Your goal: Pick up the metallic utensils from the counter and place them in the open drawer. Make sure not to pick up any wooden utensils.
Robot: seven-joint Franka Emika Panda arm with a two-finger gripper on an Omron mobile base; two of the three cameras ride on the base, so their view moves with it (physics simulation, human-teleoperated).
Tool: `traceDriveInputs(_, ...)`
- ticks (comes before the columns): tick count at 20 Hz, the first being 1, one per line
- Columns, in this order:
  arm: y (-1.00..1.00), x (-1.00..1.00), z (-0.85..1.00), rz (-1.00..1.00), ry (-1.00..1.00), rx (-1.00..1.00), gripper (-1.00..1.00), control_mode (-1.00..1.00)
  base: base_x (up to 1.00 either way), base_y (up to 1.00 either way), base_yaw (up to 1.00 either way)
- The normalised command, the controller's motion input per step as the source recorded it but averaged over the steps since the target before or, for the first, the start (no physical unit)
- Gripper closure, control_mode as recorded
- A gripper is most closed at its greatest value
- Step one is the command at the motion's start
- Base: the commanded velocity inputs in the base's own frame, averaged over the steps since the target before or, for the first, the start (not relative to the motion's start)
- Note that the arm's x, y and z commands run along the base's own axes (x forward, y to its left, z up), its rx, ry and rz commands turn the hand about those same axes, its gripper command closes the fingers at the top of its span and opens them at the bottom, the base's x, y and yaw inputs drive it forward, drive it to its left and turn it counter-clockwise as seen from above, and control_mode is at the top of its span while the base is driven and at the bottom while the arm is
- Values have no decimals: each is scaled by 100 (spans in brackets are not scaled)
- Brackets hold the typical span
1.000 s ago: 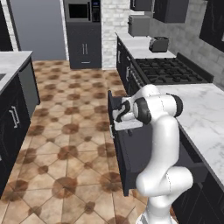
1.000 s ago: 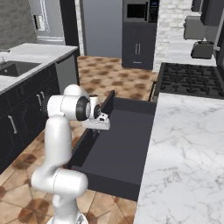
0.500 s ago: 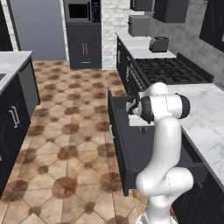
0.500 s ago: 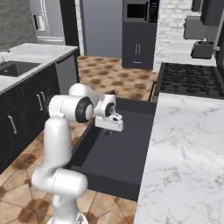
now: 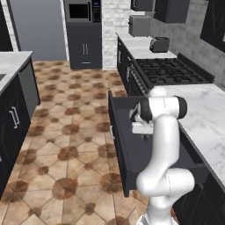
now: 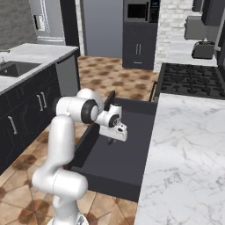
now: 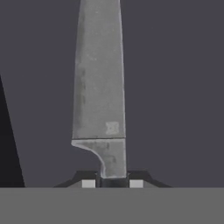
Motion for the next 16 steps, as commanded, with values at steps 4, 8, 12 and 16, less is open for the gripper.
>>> traceDriveInputs(4,-1,24,-46,0,1,0,100,-100,0,0,0)
traceDriveInputs(8,1,28,-60,0,1,0,-100,-100,0,0,0)
traceDriveInputs(12,0,9,-46,0,0,0,-100,-100,0,0,0)
traceDriveInputs(16,0,0,-26,0,1,0,-100,-100,0,0,0)
